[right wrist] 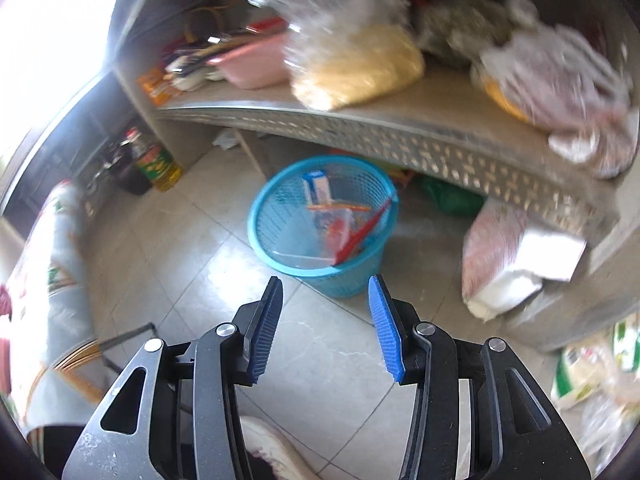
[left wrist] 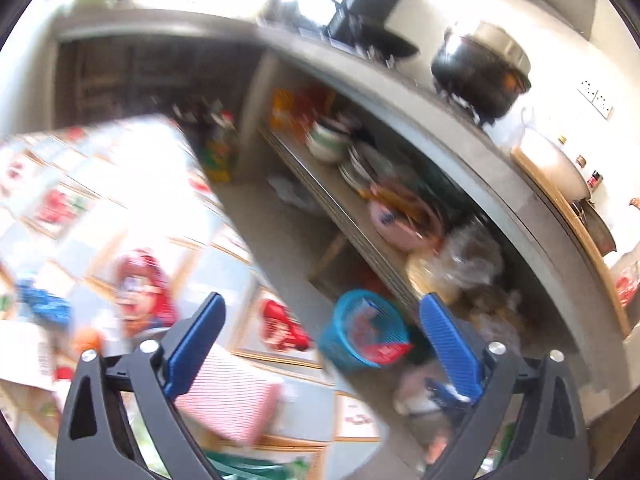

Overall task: Collect trash
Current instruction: 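Move both tools back over the table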

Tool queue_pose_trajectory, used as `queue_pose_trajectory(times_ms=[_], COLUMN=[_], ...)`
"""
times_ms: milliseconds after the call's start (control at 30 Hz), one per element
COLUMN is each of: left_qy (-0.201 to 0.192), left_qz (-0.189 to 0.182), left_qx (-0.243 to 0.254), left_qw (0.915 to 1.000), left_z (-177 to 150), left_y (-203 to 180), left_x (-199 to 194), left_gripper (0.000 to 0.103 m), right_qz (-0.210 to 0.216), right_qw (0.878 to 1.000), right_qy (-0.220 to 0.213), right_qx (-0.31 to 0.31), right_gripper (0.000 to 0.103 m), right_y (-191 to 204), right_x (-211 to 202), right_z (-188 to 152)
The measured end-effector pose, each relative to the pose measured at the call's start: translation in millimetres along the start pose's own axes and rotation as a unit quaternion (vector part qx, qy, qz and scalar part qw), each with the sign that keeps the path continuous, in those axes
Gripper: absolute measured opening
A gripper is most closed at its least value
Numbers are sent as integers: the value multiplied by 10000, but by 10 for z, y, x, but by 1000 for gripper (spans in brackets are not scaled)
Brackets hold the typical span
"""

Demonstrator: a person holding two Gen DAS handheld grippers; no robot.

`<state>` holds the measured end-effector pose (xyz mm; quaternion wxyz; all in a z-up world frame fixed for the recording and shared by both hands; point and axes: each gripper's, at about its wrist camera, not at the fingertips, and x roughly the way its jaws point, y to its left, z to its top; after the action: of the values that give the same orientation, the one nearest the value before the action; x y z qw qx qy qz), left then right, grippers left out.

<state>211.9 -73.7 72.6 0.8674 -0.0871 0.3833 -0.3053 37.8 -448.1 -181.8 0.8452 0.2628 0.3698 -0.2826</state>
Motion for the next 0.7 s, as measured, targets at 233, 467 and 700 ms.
queue_pose_trajectory(times_ms=[233, 467, 700], left_qy=[-683, -1032, -1146], left_qz=[519, 1205, 1591], left_qx=[-362, -782, -849], left_qw=[9957, 9842, 9769], left_z=[-351, -698, -1057], left_y=[528, 978, 1311], left_x=[-639, -1112, -1410], left_gripper=[97, 97, 97], right_qz=[495, 1406, 2284], right_qw=[9961, 9814, 9531], right_qy=[-428, -619, -360], right_qx=[-592, -1152, -1955], right_gripper=[57, 65, 68], right_y=[372, 846, 1478], right_x=[-562, -1047, -1283], right_z=[155, 236, 147])
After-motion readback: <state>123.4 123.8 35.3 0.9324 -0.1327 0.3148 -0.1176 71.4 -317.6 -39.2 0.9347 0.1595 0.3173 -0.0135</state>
